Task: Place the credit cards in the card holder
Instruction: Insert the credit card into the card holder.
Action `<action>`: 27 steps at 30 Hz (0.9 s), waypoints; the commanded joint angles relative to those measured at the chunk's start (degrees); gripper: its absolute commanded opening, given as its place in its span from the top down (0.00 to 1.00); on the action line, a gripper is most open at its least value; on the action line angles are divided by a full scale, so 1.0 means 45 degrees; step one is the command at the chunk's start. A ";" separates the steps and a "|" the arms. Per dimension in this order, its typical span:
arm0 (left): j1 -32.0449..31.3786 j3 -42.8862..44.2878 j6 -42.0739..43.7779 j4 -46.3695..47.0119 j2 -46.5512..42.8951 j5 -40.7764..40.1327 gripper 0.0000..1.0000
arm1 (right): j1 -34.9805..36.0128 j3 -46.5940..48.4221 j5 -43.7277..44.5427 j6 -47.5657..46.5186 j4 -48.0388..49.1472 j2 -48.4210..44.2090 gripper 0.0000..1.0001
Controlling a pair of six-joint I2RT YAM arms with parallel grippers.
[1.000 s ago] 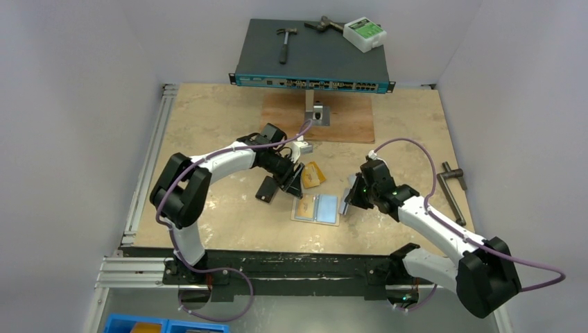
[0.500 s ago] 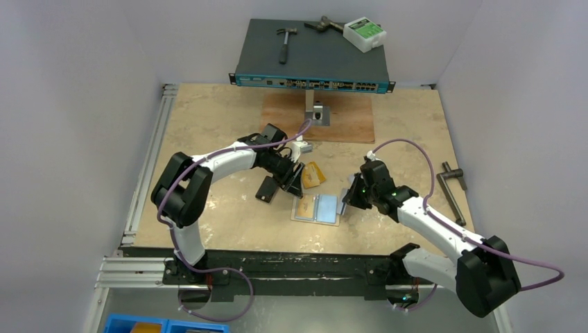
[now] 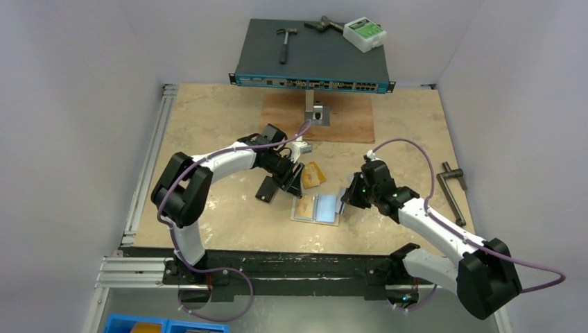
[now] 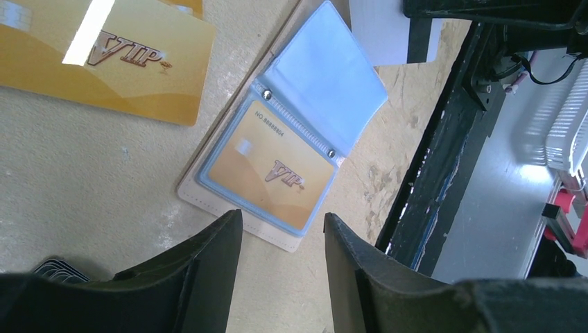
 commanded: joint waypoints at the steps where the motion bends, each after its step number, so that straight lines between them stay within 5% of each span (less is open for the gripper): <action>1: 0.0002 -0.0036 -0.0040 0.0220 -0.0094 0.0004 0.54 | -0.0016 0.0148 -0.0323 -0.0049 0.0332 -0.0612 1.00; 27: 0.0002 -0.0029 0.0171 0.0107 -0.0235 -0.0196 0.54 | 0.0142 0.0769 0.0569 -0.0827 -0.0542 -0.0216 1.00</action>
